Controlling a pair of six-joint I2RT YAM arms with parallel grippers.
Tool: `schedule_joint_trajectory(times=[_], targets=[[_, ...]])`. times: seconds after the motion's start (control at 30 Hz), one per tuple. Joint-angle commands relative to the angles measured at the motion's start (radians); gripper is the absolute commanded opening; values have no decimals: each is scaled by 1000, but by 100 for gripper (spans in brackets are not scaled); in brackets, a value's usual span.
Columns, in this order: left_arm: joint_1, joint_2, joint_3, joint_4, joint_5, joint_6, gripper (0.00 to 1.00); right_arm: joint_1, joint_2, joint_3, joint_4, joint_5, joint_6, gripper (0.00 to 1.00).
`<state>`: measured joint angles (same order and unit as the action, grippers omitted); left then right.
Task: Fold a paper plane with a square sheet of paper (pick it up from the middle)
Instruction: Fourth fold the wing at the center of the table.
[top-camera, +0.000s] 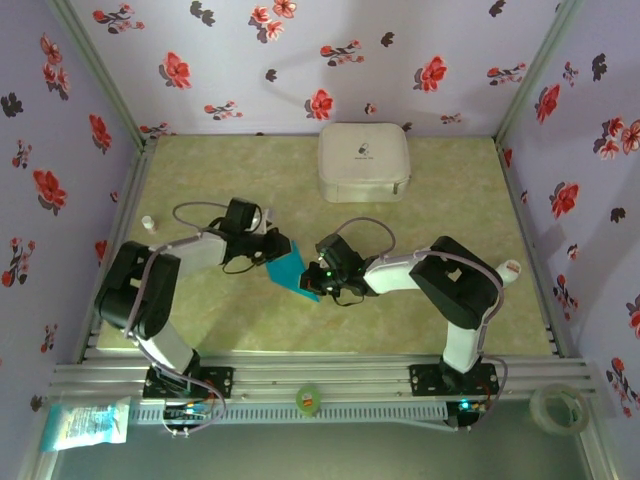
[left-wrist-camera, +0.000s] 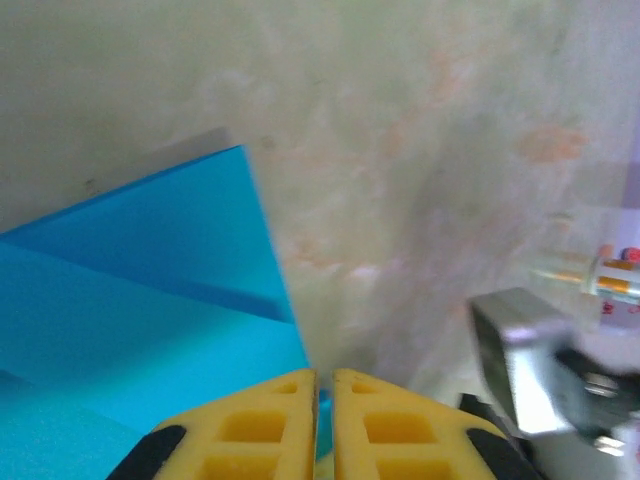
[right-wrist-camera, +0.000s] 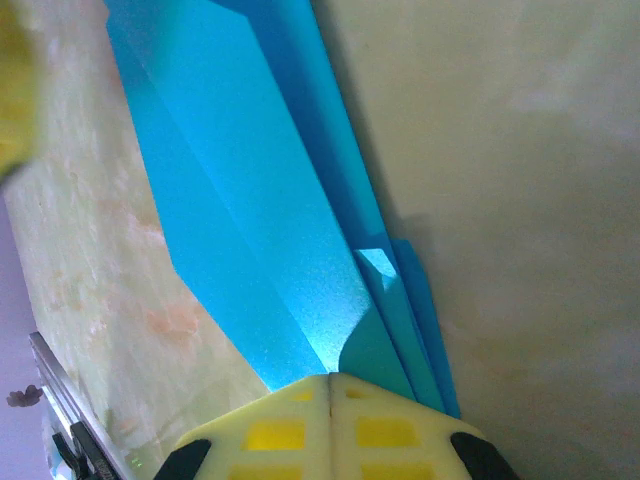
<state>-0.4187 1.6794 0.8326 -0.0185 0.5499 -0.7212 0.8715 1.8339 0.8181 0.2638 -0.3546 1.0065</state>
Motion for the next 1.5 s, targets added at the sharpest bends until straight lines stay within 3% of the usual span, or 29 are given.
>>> schedule_joint_trajectory(times=[0.0,0.4,0.7,0.93,1.17,1.47], targets=[[6,52,-7,31,-15,-8,10,11,36,-3,-126,33,-6,2],[32,103,-59,54,-33,-15,7,12,11,170,-196,3,-55,3],[32,108,-64,71,-23,-24,7,-2,139,261,-181,-3,-37,3],[33,106,-72,79,-29,-26,7,-4,150,191,-154,1,-10,4],[44,127,-85,100,-44,-37,6,4,41,83,-127,-25,-8,7],[59,129,-113,107,-48,-42,5,1,-138,-176,-80,0,33,8]])
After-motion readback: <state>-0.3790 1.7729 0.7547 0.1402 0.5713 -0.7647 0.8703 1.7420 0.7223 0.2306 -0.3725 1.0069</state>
